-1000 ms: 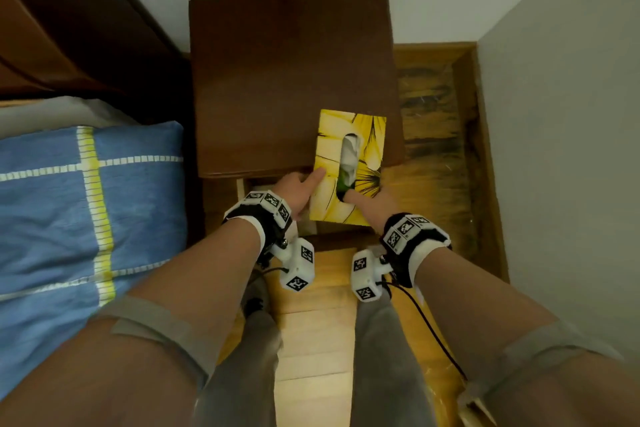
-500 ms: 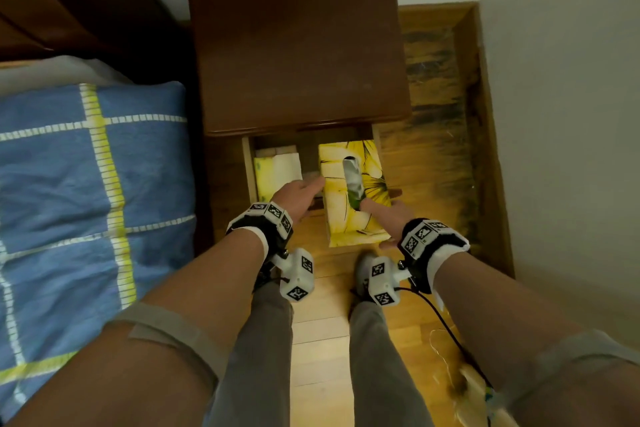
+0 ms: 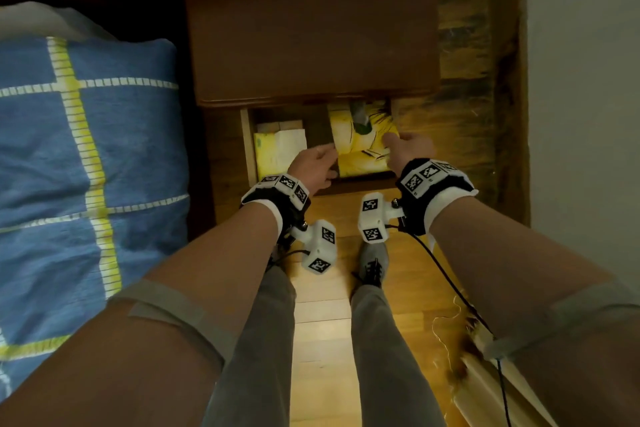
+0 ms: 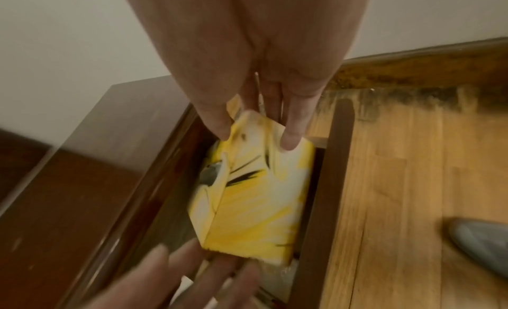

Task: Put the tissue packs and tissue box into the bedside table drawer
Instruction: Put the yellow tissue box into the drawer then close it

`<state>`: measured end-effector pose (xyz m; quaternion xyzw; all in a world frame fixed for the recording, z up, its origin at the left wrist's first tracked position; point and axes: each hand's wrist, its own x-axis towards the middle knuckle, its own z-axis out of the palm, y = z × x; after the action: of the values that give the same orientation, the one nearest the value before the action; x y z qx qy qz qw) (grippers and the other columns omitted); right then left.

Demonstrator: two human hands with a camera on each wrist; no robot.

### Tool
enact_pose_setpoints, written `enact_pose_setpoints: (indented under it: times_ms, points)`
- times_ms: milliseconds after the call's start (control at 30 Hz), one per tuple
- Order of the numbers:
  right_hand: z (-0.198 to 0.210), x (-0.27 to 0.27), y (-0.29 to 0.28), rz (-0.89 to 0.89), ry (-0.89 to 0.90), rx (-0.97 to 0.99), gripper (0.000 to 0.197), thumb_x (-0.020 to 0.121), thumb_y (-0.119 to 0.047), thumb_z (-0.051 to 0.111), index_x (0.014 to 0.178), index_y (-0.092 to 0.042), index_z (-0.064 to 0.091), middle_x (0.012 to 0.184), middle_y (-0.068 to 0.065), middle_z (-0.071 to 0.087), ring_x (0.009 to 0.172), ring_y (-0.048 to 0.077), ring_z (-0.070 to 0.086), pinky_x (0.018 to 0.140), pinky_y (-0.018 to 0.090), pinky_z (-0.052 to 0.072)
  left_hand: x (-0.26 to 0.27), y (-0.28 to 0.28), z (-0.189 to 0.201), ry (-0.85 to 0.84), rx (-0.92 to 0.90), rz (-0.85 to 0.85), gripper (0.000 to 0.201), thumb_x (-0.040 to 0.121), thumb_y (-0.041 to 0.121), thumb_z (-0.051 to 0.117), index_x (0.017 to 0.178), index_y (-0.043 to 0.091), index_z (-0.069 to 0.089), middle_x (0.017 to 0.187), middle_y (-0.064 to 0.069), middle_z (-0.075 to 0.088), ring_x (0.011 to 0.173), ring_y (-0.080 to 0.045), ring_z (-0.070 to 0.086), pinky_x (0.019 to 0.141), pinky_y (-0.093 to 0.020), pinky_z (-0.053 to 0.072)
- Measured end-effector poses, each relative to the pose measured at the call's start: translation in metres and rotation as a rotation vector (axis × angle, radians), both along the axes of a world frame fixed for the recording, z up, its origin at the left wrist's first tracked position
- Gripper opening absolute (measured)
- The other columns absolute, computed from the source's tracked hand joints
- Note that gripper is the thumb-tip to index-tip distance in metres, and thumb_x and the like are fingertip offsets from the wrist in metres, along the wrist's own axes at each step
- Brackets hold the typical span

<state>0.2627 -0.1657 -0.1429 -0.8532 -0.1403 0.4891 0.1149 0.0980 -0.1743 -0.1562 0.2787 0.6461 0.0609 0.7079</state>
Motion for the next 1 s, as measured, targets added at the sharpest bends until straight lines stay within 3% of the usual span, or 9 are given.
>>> enact_pose_setpoints:
  times_ms: [100, 167, 233, 333, 400, 500, 633, 767, 1000]
  points:
    - [-0.019, 0.003, -0.002, 0.16, -0.023, -0.043, 0.042, 0.087, -0.031, 0.06, 0.121, -0.007, 0.064, 0.116, 0.013, 0.07, 0.103, 0.032, 0.067, 0.09, 0.039, 0.055, 0.01, 0.005, -0.019, 0.086, -0.02, -0.129, 0.057, 0.091, 0.031, 0.049, 0.141, 0.004, 0.042, 0.13, -0.015, 0.056, 0.117, -0.025, 0.055, 0.1, -0.036, 0.046]
    - [-0.027, 0.007, -0.009, 0.227, -0.015, -0.086, 0.029, 0.092, -0.02, 0.053, 0.111, -0.006, 0.069, 0.113, 0.015, 0.07, 0.096, 0.028, 0.067, 0.086, 0.033, 0.054, 0.014, 0.006, -0.028, 0.155, 0.001, -0.21, 0.042, 0.097, 0.02, 0.046, 0.133, -0.002, 0.048, 0.092, 0.005, 0.056, 0.082, -0.006, 0.053, 0.073, -0.019, 0.043]
    - [-0.03, 0.011, -0.013, 0.202, -0.017, -0.064, 0.029, 0.093, -0.02, 0.051, 0.114, -0.012, 0.069, 0.111, 0.013, 0.071, 0.097, 0.031, 0.068, 0.088, 0.042, 0.057, 0.018, 0.009, -0.031, 0.191, 0.031, -0.27, 0.041, 0.1, 0.019, 0.041, 0.135, -0.002, 0.047, 0.079, 0.017, 0.04, 0.07, 0.007, 0.036, 0.066, -0.012, 0.032]
    - [-0.025, 0.017, -0.018, 0.192, -0.038, -0.049, 0.034, 0.093, -0.028, 0.052, 0.123, -0.017, 0.065, 0.113, 0.009, 0.07, 0.1, 0.031, 0.067, 0.089, 0.044, 0.057, 0.021, 0.006, -0.038, 0.253, 0.142, -0.364, 0.041, 0.101, 0.014, 0.038, 0.139, 0.001, 0.045, 0.122, -0.004, 0.058, 0.11, -0.015, 0.055, 0.094, -0.028, 0.041]
    - [-0.022, 0.026, -0.025, 0.197, -0.102, -0.067, 0.032, 0.094, -0.028, 0.052, 0.12, -0.014, 0.065, 0.106, 0.006, 0.068, 0.099, 0.028, 0.065, 0.084, 0.035, 0.054, 0.022, 0.006, -0.034, 0.32, 0.208, -0.338, 0.042, 0.101, 0.023, 0.037, 0.139, 0.008, 0.047, 0.145, -0.011, 0.046, 0.133, -0.026, 0.044, 0.11, -0.032, 0.033]
    - [-0.018, 0.028, -0.043, 0.121, -0.121, -0.098, 0.031, 0.093, -0.027, 0.049, 0.105, -0.005, 0.067, 0.1, 0.01, 0.067, 0.09, 0.028, 0.063, 0.078, 0.033, 0.051, 0.01, 0.001, -0.028, 0.423, 0.297, -0.332, 0.042, 0.099, 0.029, 0.04, 0.137, 0.015, 0.05, 0.141, -0.007, 0.051, 0.127, -0.027, 0.05, 0.104, -0.034, 0.039]
    - [-0.046, 0.014, -0.074, -0.017, 0.029, -0.172, 0.039, 0.082, -0.04, 0.05, 0.078, -0.003, 0.061, 0.094, 0.019, 0.072, 0.087, 0.039, 0.07, 0.082, 0.054, 0.058, -0.019, -0.003, -0.009, 0.559, 0.417, -0.307, 0.051, 0.095, 0.022, 0.049, 0.143, 0.015, 0.037, 0.148, -0.008, 0.038, 0.127, -0.027, 0.05, 0.098, -0.033, 0.042]
    - [-0.046, -0.026, -0.081, 0.006, 0.211, -0.19, 0.052, 0.081, -0.058, 0.043, 0.089, -0.009, 0.057, 0.106, 0.016, 0.069, 0.099, 0.037, 0.066, 0.092, 0.052, 0.053, -0.045, 0.005, 0.005, 0.737, 0.668, -0.541, 0.07, 0.09, 0.02, 0.053, 0.151, 0.017, 0.02, 0.16, -0.005, 0.014, 0.146, -0.026, 0.021, 0.116, -0.04, 0.028]
    - [-0.038, -0.064, -0.056, -0.303, 0.385, -0.129, 0.034, 0.097, -0.022, 0.043, 0.126, -0.008, 0.054, 0.125, 0.018, 0.063, 0.115, 0.031, 0.062, 0.098, 0.044, 0.047, -0.076, 0.027, -0.006, 0.741, 0.473, -0.801, 0.084, 0.087, 0.048, 0.046, 0.153, 0.021, 0.003, 0.163, -0.001, -0.001, 0.15, -0.026, -0.004, 0.121, -0.05, 0.006]
